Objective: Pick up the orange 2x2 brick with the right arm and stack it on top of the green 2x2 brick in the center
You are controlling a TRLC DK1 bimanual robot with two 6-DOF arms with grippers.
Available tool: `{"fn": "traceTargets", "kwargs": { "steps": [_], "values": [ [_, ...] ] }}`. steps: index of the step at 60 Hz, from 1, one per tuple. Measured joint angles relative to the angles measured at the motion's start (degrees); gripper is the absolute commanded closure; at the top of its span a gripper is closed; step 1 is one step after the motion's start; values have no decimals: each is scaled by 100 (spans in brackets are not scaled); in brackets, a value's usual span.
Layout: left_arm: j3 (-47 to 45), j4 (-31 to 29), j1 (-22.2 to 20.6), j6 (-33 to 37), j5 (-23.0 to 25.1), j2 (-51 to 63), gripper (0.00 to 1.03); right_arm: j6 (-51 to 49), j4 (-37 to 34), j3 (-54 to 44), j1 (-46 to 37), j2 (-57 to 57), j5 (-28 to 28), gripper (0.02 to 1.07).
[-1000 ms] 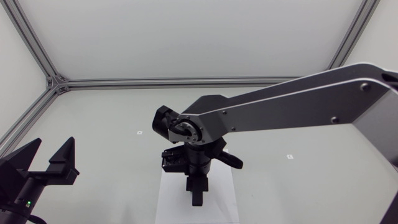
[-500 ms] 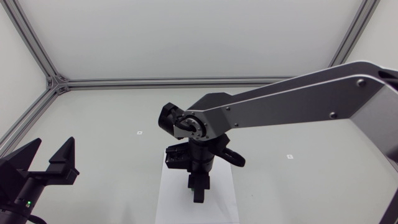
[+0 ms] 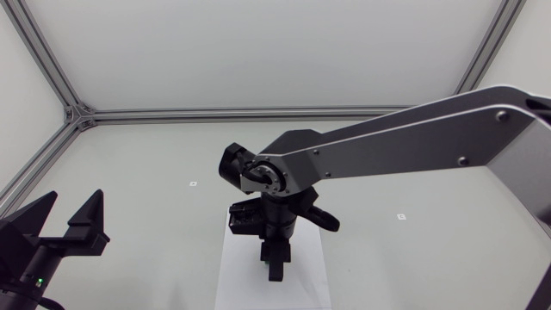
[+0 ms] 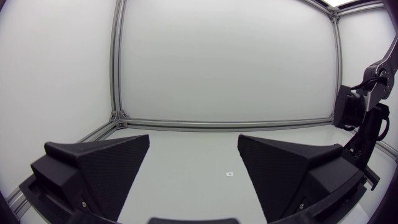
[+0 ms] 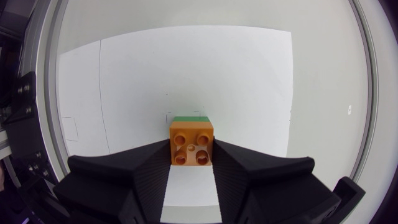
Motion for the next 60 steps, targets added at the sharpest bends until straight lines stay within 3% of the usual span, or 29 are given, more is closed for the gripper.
{"fn": "traceTargets", "kwargs": {
  "steps": [60],
  "values": [
    [0,-2,0,0,0,0,4,-133,-2,26,83,-7,-59,88]
  ]
}}
